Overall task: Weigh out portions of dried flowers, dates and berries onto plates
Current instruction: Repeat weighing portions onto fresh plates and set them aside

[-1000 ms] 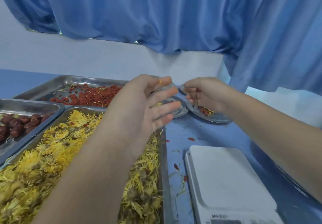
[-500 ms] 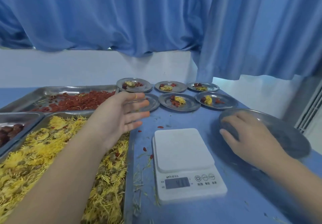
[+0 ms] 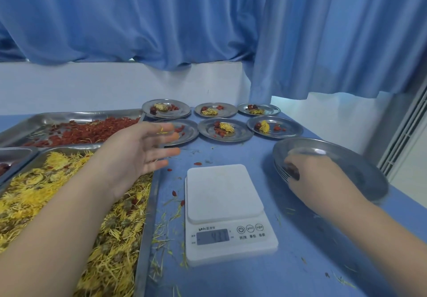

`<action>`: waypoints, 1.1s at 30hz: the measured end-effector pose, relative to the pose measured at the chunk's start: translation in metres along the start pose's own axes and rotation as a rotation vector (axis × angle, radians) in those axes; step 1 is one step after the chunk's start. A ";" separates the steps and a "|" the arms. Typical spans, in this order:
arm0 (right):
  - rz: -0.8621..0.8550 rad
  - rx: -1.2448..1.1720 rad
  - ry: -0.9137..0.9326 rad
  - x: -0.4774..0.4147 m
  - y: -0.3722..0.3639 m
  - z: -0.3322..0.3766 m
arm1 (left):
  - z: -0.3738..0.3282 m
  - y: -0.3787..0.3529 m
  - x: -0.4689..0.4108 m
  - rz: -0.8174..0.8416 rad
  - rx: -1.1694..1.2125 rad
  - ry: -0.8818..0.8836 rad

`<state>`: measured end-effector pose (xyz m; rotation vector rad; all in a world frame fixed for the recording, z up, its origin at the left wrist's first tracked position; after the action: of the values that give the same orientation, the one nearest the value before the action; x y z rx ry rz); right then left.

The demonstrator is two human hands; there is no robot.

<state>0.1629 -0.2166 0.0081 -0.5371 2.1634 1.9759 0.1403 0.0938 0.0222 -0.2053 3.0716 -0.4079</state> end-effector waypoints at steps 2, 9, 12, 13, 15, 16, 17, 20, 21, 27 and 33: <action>-0.020 -0.015 -0.016 0.000 0.002 0.001 | 0.000 0.000 0.000 -0.002 -0.003 -0.001; -0.265 0.072 0.019 0.005 0.030 -0.002 | 0.003 -0.004 0.001 0.001 -0.009 0.018; -0.478 0.066 0.046 0.012 0.051 -0.001 | 0.004 -0.005 0.001 0.001 -0.007 0.028; -0.555 0.042 0.061 0.015 0.058 0.000 | 0.004 -0.006 0.001 0.001 -0.009 0.029; -0.684 -0.017 0.122 0.020 0.067 0.004 | 0.005 -0.006 0.001 0.001 -0.014 0.028; -0.728 -0.045 0.168 0.023 0.069 0.007 | 0.004 -0.006 0.001 -0.001 -0.015 0.026; -0.756 -0.068 0.217 0.026 0.070 0.012 | 0.004 -0.006 0.002 -0.004 -0.014 0.024; -0.792 -0.099 0.322 0.033 0.068 0.027 | 0.002 -0.002 0.002 -0.039 -0.004 0.005; -0.800 -0.100 0.350 0.036 0.068 0.033 | 0.001 0.000 0.003 -0.056 0.002 -0.006; -0.803 -0.105 0.540 0.058 0.067 0.077 | -0.004 0.011 0.001 -0.145 0.063 -0.047; -0.703 -0.090 0.652 0.068 0.058 0.101 | -0.004 0.014 -0.002 -0.145 0.087 -0.058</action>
<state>0.0668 -0.1236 0.0264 -1.8602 1.7481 1.6143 0.1408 0.1087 0.0220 -0.4304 2.9840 -0.5306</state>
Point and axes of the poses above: each hand's wrist, its own x-axis away from the middle knuckle, its own y-axis out of the back of the hand, z = x × y, the point moved 8 cm from there along -x, towards the middle knuckle, and after that the axes turned 13 degrees about x, right-handed, at the moved point
